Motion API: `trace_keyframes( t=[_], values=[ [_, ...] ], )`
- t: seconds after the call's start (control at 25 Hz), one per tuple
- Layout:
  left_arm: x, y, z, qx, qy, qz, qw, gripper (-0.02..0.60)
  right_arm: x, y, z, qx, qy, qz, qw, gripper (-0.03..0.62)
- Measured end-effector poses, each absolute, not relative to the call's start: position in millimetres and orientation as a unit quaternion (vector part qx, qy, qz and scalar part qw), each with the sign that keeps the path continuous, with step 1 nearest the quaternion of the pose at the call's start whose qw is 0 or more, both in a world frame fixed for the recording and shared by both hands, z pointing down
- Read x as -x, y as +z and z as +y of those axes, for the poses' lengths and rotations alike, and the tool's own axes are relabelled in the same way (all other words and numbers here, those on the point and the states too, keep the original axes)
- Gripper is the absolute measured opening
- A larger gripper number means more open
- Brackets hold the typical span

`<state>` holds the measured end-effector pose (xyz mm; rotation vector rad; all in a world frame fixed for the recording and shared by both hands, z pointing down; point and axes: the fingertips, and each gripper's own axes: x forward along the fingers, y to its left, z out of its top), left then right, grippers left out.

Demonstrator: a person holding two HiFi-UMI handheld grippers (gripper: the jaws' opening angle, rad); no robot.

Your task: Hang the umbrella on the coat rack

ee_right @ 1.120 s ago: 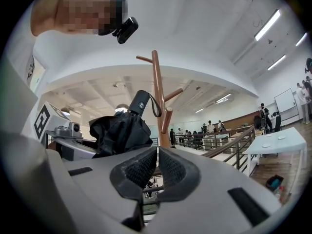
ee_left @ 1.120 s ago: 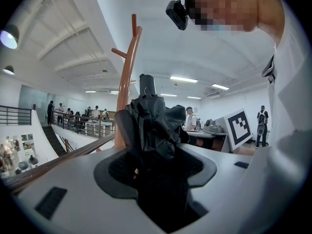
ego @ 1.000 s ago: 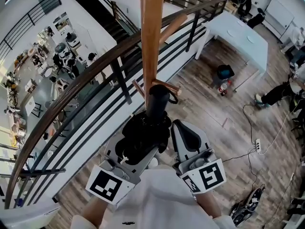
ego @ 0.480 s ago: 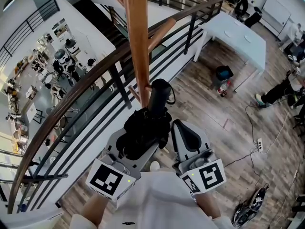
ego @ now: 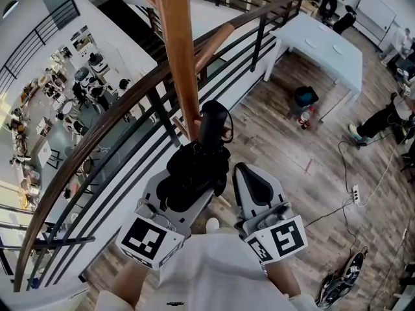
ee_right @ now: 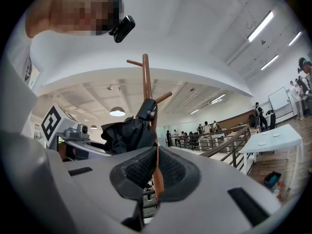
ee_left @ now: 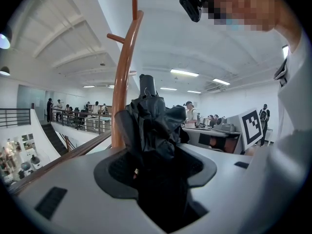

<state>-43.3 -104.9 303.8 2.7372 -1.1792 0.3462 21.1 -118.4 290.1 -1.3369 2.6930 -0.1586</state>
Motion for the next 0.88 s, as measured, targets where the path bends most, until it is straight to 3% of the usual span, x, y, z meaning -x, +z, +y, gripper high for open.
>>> trace_keyframes(
  t=[0.88],
  values=[
    [45, 303, -111, -0.908, 0.119, -0.397, 0.064, 0.244, -13, 246, -134, 0.367, -0.084, 0.921, 0.103, 0.037]
  ],
)
